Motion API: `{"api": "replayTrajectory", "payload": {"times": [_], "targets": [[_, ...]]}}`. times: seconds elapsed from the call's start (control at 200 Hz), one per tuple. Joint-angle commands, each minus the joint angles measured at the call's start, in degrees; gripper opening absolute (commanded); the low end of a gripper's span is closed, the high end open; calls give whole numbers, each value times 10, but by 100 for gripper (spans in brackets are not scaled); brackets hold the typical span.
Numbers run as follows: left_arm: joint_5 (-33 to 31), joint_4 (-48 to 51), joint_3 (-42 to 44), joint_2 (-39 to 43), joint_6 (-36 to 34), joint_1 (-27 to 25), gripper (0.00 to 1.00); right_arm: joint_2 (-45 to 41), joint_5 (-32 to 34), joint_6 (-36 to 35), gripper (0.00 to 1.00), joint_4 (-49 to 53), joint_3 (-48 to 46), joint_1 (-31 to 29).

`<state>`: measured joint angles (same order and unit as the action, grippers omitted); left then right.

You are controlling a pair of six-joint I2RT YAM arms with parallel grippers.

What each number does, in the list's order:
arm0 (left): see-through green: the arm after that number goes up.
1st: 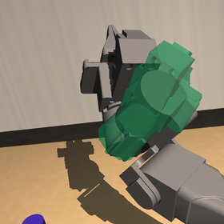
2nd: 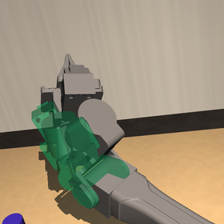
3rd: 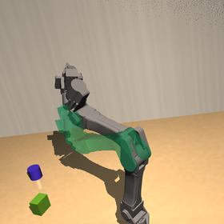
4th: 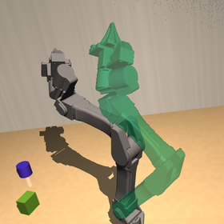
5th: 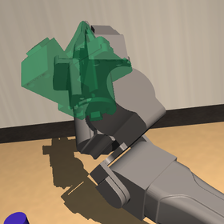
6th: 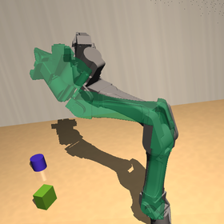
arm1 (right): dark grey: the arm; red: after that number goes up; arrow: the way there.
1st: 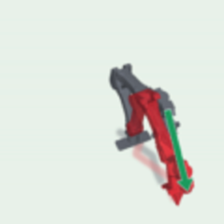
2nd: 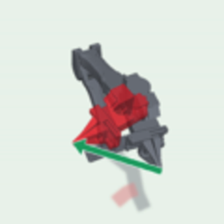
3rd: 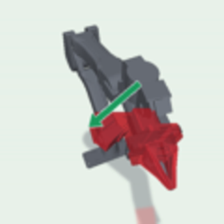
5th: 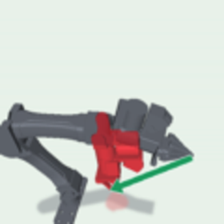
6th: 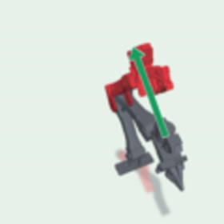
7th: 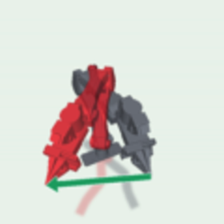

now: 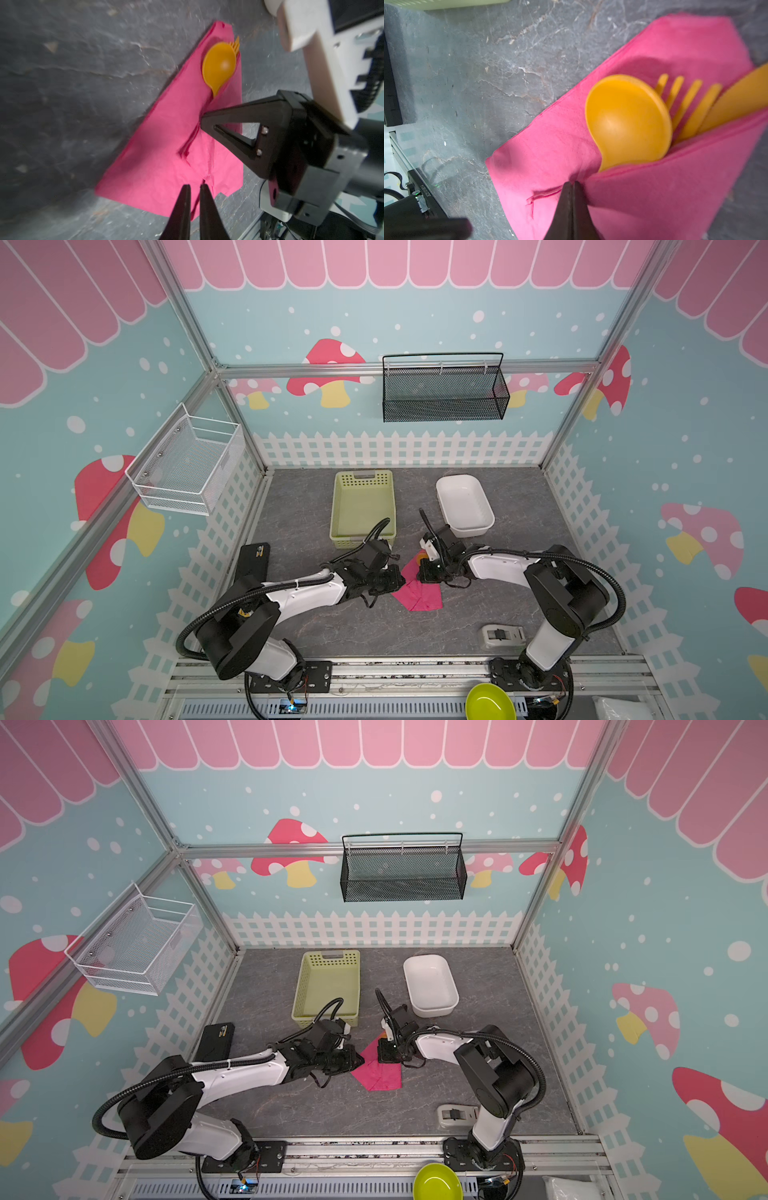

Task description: Place the utensils on the paper napkin and roll it up

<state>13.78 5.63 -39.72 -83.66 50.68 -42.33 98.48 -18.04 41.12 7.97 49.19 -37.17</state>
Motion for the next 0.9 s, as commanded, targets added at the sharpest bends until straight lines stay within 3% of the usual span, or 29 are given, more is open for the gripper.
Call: {"api": "replayTrajectory", "payload": {"times": [0.0,0.25,0.47,0.675,0.896], "targets": [[-40,43,24,17,-3,17,22,9,15,-3,0,59,-24,0],[-2,14,62,-1,26,39,36,9,18,-4,0,60,-18,1],[40,-77,96,-38,70,40,39,10,18,-3,0,60,-18,1],[85,-233,156,-57,143,38,41,11,19,-4,0,60,-20,0],[86,-253,178,-49,165,22,42,13,18,-3,0,58,-20,1]]}}
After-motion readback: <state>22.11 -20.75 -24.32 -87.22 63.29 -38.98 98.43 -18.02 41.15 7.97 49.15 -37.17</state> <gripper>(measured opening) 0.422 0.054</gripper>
